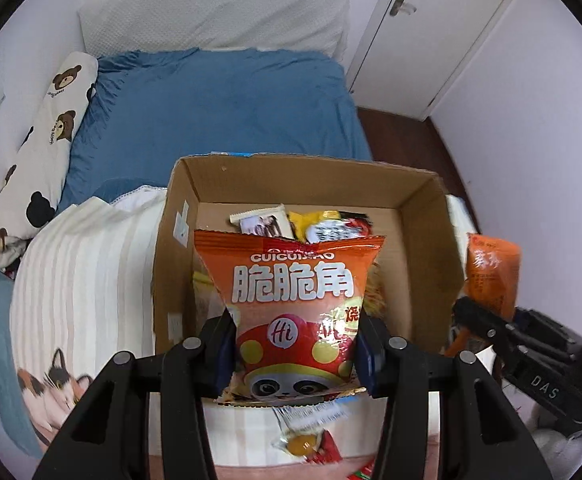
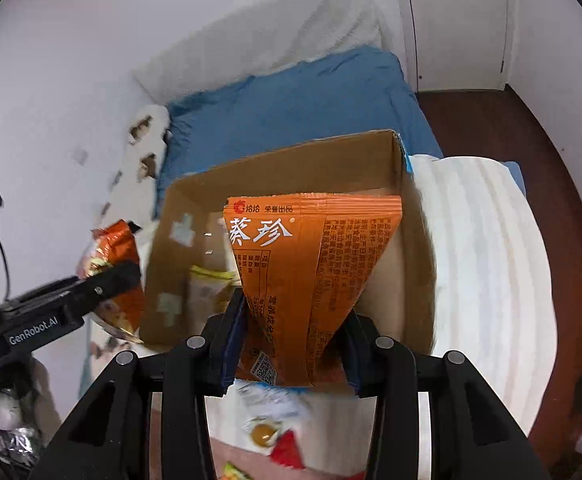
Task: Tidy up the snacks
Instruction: 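Lift both orange bags and carry them over the cardboard box, then lower both orange bags into the box and open both tools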
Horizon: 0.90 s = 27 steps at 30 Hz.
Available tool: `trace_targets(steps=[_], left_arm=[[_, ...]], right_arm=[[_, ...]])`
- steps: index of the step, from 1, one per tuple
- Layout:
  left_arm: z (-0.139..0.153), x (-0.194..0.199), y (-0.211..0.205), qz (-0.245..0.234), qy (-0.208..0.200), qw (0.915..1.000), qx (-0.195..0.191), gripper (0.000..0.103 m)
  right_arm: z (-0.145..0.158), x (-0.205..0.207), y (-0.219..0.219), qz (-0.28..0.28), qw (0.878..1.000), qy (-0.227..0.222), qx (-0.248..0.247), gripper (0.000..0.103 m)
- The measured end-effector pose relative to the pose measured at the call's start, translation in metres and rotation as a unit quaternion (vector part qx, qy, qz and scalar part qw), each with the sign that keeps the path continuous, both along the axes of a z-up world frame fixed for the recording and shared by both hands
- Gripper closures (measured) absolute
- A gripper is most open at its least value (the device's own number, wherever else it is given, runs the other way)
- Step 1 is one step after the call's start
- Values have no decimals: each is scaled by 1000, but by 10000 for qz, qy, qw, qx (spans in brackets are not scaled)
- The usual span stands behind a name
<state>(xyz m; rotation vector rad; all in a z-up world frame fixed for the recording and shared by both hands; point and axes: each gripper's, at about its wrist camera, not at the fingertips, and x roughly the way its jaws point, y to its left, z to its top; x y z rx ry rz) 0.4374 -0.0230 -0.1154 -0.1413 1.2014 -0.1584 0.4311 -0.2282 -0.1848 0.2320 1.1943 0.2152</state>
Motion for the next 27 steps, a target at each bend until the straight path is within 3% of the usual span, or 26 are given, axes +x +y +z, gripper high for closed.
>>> trace_targets(steps=[12,16,19,21,22,23,27], left_arm=[[-104,104,9,-26,1031,9920,734,58],[-131,124,14,-110,1412,9867,798,57],[-144,132,21,-23,1596,9852,622,53],[-145,135,26,64,1532,9864,592,34],[-142,135,26,92,1464,9875,580,15],[-139,135,27,101,1405,9885,553,8],[-133,135,28,106,1384,9893,453,8]], right_arm=[[-78,105,-5,-16,9962,665,-565,59],[-97,119,-1,58,9941,768,-759,59],[-111,125,-6,-122,9922,985,-756,57],[-111,127,-6,-187,9920,947,-809,40],[-110,127,-5,-195,9921,922,-823,20],[-110,127,-5,-185,9922,910,-830,10],[-114,127,0,-103,9902,1023,-944,8]])
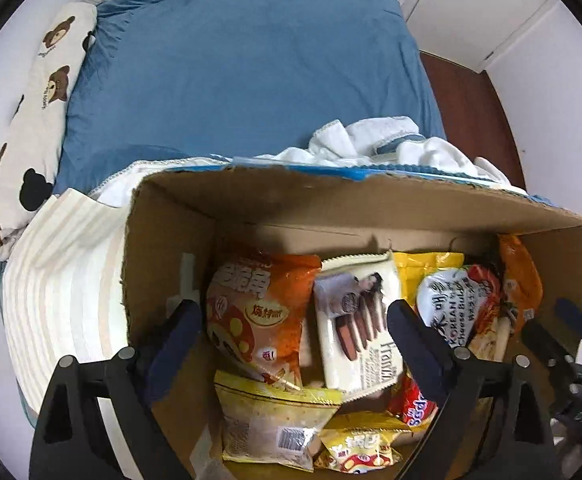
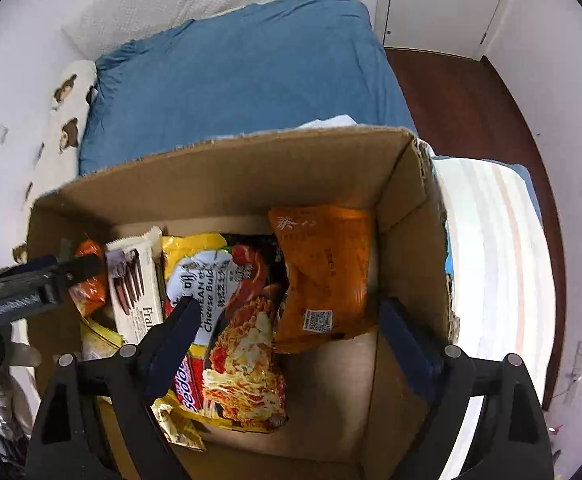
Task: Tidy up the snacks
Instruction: 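Lower both orange bags into the box and open both tools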
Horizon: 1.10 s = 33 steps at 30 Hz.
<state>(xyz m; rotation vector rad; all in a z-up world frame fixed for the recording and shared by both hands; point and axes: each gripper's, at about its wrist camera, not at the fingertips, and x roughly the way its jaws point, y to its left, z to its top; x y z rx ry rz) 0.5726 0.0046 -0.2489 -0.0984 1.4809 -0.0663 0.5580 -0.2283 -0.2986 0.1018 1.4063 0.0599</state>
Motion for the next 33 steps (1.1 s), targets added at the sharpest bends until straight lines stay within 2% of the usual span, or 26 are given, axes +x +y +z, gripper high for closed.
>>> trace_targets(steps=[10,15,23,28,33], left_arm=[[20,-24,-6,-28,-235,9996,-159,8],[35,-52,-6,85,-471,9979,-428,8],[66,-108,-8,156,-1065,9938,-279,8],[92,-147,-11,95,-1608,9869,-84,8],[111,-181,-10,80,-1983,9801,77,8]], right_arm=[[7,-20,4,-82,9999,-101,5,5],[16,-39,8,-113,9996,-223,164,5],[42,-86,22,-42,9973,-724,109,4],[70,-122,26,39,9936,-1131,55,4],[94,-160,23,-11,9899,-1402,193,4]])
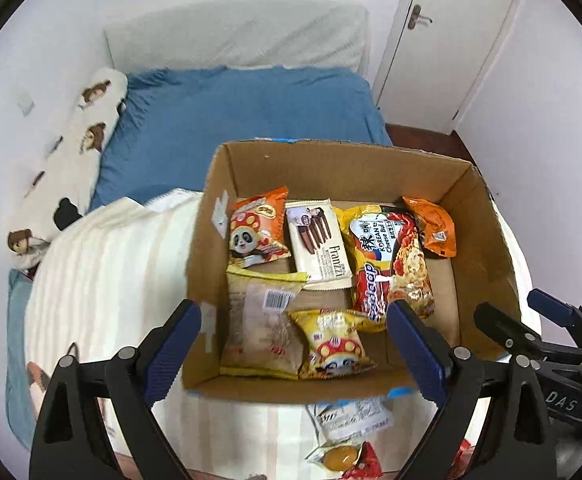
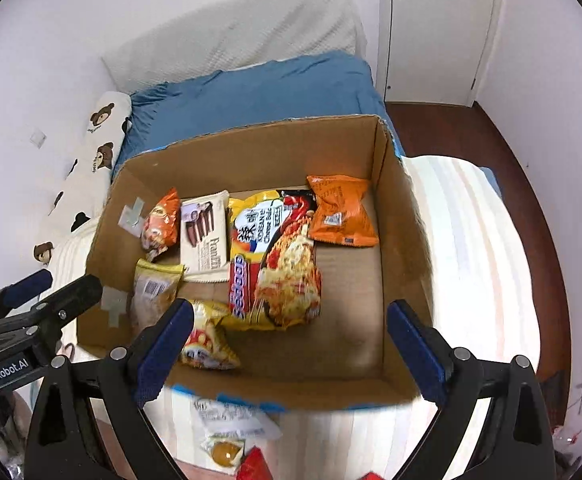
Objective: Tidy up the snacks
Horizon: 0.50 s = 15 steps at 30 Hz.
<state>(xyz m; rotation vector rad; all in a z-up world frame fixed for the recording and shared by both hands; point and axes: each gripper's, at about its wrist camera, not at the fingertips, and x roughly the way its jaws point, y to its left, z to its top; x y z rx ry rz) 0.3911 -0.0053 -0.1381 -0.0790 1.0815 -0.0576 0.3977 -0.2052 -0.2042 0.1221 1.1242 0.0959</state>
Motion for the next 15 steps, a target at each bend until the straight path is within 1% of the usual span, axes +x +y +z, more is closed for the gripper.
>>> trace_targets(steps=[5,10,12,15], left_arm=[[16,-31,1,27,-247,9997,44,8],[31,-58,0,21,-443,9990,-8,8],[37,-70,-1,20,-518,9987,-23,8],[40,-93,-4,-28,-523,9986,-80,8]], right_arm=[[20,-34,0,25,9996,-267,-34,4],[43,-63,0,67,9987,-494,66,4],[52,-78,-2,67,9983,-545,217,4],[56,-101,-11,41,9973,-450,570,4]])
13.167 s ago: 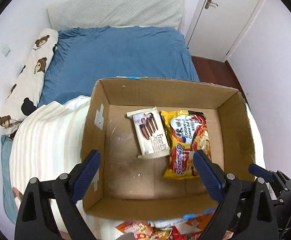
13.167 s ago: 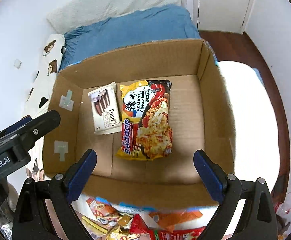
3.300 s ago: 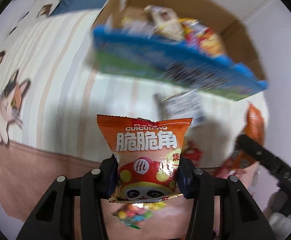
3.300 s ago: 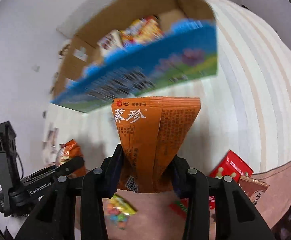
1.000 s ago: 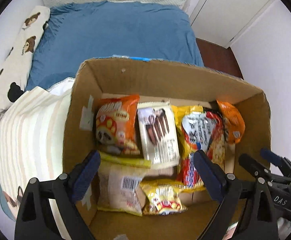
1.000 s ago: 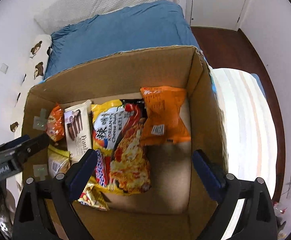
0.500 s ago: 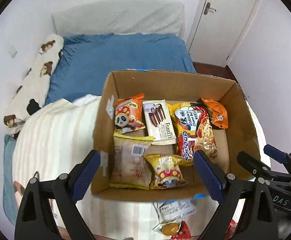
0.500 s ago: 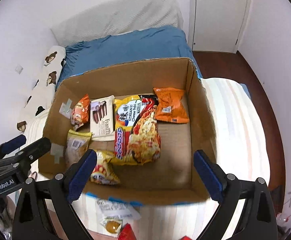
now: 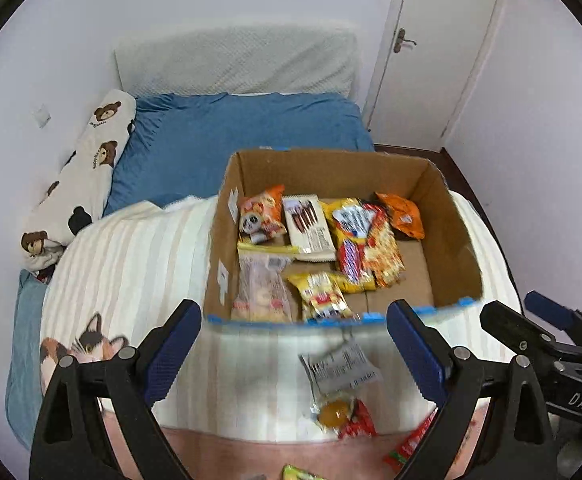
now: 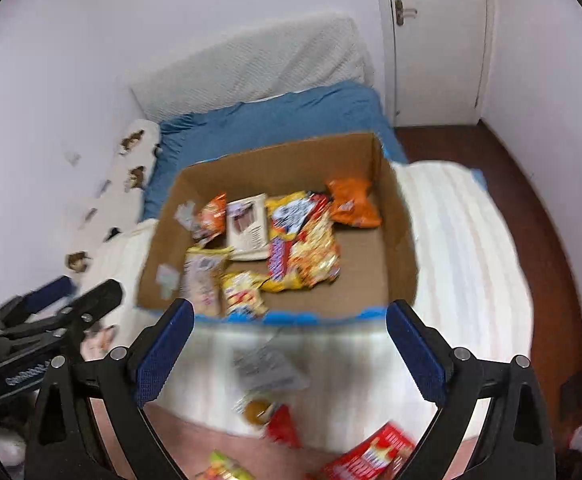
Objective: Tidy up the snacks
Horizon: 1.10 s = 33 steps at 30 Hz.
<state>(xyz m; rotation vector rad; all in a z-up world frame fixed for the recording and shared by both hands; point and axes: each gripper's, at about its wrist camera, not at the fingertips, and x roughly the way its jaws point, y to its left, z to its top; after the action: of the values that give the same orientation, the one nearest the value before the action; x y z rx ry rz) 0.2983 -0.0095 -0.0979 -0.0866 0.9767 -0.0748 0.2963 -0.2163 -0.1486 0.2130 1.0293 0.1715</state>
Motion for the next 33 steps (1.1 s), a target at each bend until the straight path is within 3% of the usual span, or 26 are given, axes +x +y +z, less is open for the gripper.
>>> trace_targets(steps=[3,6,7,10,13,18,23,26,30,31,33], left_arm=[[-9,-24,-4,-59,123,9999,-16,8],[-36,-46,-10,-103,432,9990,52,8],[-49,-51,-13,-160,627,9979,98,8],[-87,-65,-22,-239,1087,9937,166,8],[-118,-69,-32,-347,1344,9895,404,8],[-139,-51,-58,-881,1228,9824,1101,8],[-158,-16,-94,-1700,1152,9626,1770,8],[-175,1,-116,-2173,1250,9450,2100,8],[-202,13,-139,-2684,1416,9153,2649,8],[-207,14,-144,-2916,1431,9039,2783,8],[-213,15,-150,-3037,1450,8975,2851,8]], right_arm=[[-13,-27,-12,-132,9997,194,56,4],[-48,-50,-32,-354,9964,701,333,4],[-60,-58,-36,-388,9946,857,436,8],[-108,-81,-57,-650,9832,1444,904,32],[-143,-96,-73,-1021,9704,1806,1236,32],[-196,-106,-82,-1567,9543,2188,1298,32],[-222,-107,-80,-1744,9494,2304,1227,32],[-227,-106,-78,-1822,9488,2297,1176,31],[-227,-106,-73,-1818,9511,2278,1019,30],[-227,-106,-71,-1810,9515,2271,1013,29],[-227,-107,-68,-1824,9508,2292,1008,29]])
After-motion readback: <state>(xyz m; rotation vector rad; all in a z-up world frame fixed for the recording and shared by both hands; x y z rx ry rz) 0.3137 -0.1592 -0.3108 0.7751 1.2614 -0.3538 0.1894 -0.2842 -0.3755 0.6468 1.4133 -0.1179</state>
